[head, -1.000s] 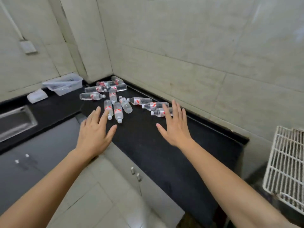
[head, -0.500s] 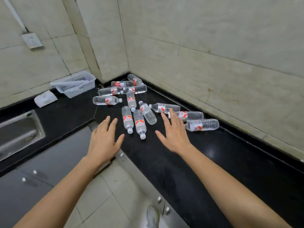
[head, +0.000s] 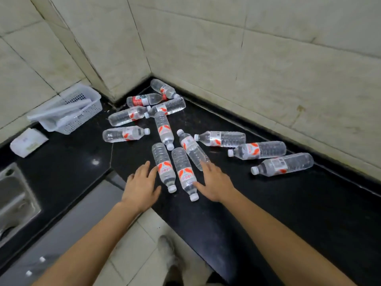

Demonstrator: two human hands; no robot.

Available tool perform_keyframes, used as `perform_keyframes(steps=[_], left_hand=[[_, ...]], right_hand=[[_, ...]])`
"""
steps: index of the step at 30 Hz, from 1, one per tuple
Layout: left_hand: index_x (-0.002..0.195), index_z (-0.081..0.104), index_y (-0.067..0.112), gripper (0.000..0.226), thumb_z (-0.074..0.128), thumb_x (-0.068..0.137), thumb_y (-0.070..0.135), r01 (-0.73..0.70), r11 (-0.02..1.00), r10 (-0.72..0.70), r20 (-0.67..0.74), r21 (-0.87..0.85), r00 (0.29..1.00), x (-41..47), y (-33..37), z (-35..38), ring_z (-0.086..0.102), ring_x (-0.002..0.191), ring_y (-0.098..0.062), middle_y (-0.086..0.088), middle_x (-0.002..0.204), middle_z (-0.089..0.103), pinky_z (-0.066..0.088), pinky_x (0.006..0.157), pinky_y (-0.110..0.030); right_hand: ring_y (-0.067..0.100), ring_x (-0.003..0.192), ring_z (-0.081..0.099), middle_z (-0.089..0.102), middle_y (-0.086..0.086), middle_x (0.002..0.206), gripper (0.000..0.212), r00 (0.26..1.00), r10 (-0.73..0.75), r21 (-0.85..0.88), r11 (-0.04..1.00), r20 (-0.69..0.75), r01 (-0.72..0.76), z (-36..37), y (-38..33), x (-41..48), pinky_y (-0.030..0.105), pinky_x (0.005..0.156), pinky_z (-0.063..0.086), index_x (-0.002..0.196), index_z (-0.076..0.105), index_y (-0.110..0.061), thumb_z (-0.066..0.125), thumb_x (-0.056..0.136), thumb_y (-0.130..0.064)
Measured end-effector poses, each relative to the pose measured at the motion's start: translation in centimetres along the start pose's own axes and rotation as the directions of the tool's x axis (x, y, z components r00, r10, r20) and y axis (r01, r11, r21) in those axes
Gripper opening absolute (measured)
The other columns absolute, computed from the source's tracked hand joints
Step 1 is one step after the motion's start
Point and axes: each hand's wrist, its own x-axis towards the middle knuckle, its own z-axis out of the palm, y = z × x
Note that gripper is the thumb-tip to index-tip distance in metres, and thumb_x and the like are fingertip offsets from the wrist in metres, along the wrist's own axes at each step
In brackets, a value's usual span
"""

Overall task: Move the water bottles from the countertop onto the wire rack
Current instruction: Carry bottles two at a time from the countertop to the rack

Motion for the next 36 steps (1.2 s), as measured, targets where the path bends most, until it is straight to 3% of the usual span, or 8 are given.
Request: perform_keyframes(steps=[6,12,15,22,26,30,33,36], left_hand=[[0.161,0.009,0.015,0.081,0.052,0.095,0.033,-0.304,0.912,0.255,0.199,0.276,0.946,8.1,-1.7,2.5,0.003,0.157,-0.030,-0.011,0.170,0.001,0.017,0.122,-0.054],[0.162,0.004,0.017,0.087,0.058,0.095,0.029,-0.562,0.766,0.463,0.338,0.313,0.820,14.0,-2.7,4.7,-0.003,0.158,-0.031,-0.010,0.171,-0.002,0.008,0.123,-0.058],[0.160,0.013,0.021,0.080,0.059,0.096,0.036,-0.648,0.689,0.571,0.308,0.323,0.761,15.6,-3.3,5.2,0.009,0.156,-0.030,-0.010,0.169,0.011,0.019,0.119,-0.057],[0.139,0.051,0.033,0.063,0.067,0.082,0.057,-0.758,0.600,0.722,0.235,0.254,0.651,17.4,-4.9,4.6,0.039,0.137,-0.031,-0.008,0.147,0.043,0.023,0.113,-0.062],[0.124,0.059,0.024,0.062,0.068,0.077,0.063,-0.718,0.696,0.715,0.070,0.027,0.696,17.8,-4.4,2.7,0.055,0.124,-0.026,-0.003,0.132,0.055,0.032,0.113,-0.058],[0.111,0.049,0.022,0.056,0.077,0.071,0.049,-0.394,0.770,0.464,0.017,-0.502,0.886,17.4,-3.1,0.2,0.064,0.095,-0.027,0.001,0.106,0.062,0.052,0.081,-0.041],[0.108,0.046,0.022,0.059,0.087,0.068,0.036,-0.147,0.581,0.275,0.024,-0.800,0.961,17.2,-2.5,-0.5,0.065,0.095,-0.027,-0.003,0.104,0.064,0.053,0.080,-0.041],[0.118,0.049,0.021,0.063,0.090,0.070,0.030,-0.127,0.399,0.235,-0.033,-0.908,0.971,15.9,-1.9,-0.2,0.066,0.106,-0.025,-0.003,0.116,0.065,0.055,0.090,-0.040]], right_hand=[[0.033,0.142,0.044,0.037,0.015,0.159,0.100,0.963,0.211,0.231,0.941,0.169,-0.247,4.6,-0.4,2.3,0.047,0.110,0.042,0.163,0.011,-0.018,0.060,0.090,-0.066],[0.026,0.127,0.058,0.060,0.006,0.139,0.080,0.840,0.476,0.500,0.677,0.262,-0.540,8.8,-1.6,2.2,0.031,0.097,0.047,0.145,0.049,-0.016,0.071,0.084,-0.063],[0.018,0.114,0.067,0.070,-0.005,0.114,0.051,0.803,0.555,0.615,0.561,0.217,-0.554,10.7,-3.0,1.0,0.022,0.085,0.046,0.131,0.064,-0.022,0.079,0.087,-0.042],[0.017,0.117,0.065,0.070,0.001,0.126,0.043,0.790,0.613,0.661,0.582,0.027,-0.474,6.9,-4.4,-0.8,0.035,0.106,0.048,0.137,0.063,-0.024,0.072,0.096,-0.030],[0.009,0.098,0.060,0.063,-0.002,0.110,0.037,0.792,0.578,0.554,0.731,-0.194,-0.398,0.6,-3.6,-2.0,0.025,0.094,0.045,0.129,0.066,-0.024,0.072,0.094,-0.036],[0.006,0.085,0.053,0.053,0.000,0.102,0.027,0.838,0.450,0.415,0.857,-0.310,-0.306,-4.3,-5.1,-1.9,0.022,0.082,0.038,0.123,0.063,-0.024,0.066,0.098,-0.035],[0.017,0.083,0.056,0.045,-0.003,0.106,0.031,0.886,0.341,0.260,0.929,-0.314,-0.265,-5.7,-6.5,-2.4,0.029,0.082,0.043,0.129,0.059,-0.023,0.062,0.100,-0.036],[0.022,0.084,0.058,0.039,-0.005,0.107,0.032,0.911,0.326,0.202,0.938,-0.253,-0.280,-5.3,-6.9,-3.1,0.036,0.087,0.048,0.129,0.057,-0.027,0.062,0.099,-0.034]])
